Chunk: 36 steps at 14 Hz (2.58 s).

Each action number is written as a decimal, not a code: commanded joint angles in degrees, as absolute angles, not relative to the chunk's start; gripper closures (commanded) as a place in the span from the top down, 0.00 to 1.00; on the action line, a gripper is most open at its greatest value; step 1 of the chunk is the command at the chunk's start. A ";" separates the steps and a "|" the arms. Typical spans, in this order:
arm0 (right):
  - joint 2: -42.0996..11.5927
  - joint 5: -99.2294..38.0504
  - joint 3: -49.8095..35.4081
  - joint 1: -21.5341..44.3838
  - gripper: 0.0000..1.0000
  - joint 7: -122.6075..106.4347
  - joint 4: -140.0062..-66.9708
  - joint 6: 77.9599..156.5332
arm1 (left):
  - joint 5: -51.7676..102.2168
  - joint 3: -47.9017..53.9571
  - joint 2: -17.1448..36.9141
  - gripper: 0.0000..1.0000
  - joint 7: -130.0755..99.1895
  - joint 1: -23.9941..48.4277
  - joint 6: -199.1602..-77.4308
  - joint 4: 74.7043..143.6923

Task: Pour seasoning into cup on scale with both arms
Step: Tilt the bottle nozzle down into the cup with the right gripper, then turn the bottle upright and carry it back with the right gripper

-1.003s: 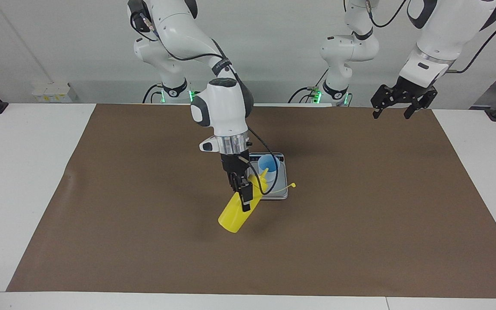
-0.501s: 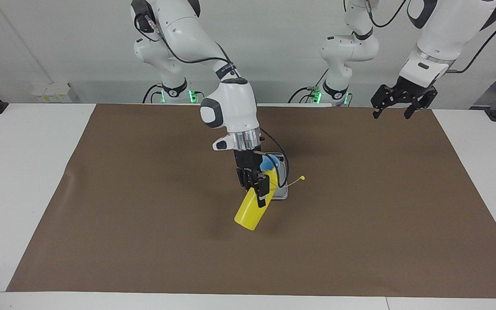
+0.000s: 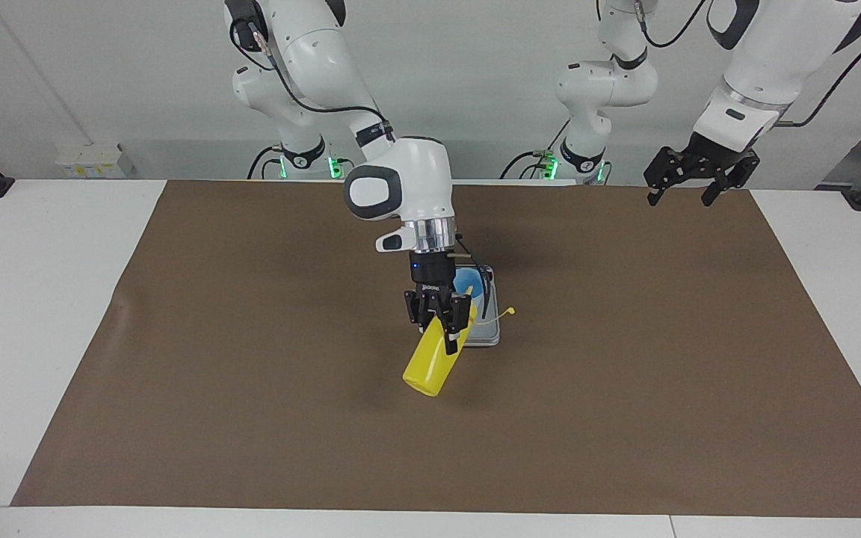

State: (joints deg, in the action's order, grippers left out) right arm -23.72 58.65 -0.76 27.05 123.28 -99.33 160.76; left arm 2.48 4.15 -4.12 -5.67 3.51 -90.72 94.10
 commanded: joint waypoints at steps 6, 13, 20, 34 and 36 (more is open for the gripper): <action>-19.51 73.91 -0.88 30.24 0.00 135.97 -103.89 157.24 | 1.67 4.13 -5.45 1.00 -1.14 2.81 -88.86 94.83; -19.25 78.66 -0.79 30.23 0.00 136.76 -104.15 152.41 | -2.11 4.04 -5.27 1.00 4.04 2.72 -88.42 94.04; -18.98 79.89 -1.05 30.85 0.00 140.27 -103.45 151.08 | -2.11 4.13 -5.54 1.00 4.13 2.81 -88.42 94.83; -12.22 56.63 -1.14 26.72 0.00 137.55 -103.89 154.07 | -0.97 4.31 -5.71 1.00 -2.37 2.81 -88.95 95.10; -11.78 52.40 -1.14 26.02 0.00 136.07 -103.89 153.98 | -0.97 4.31 -5.71 1.00 -2.55 2.81 -88.95 95.10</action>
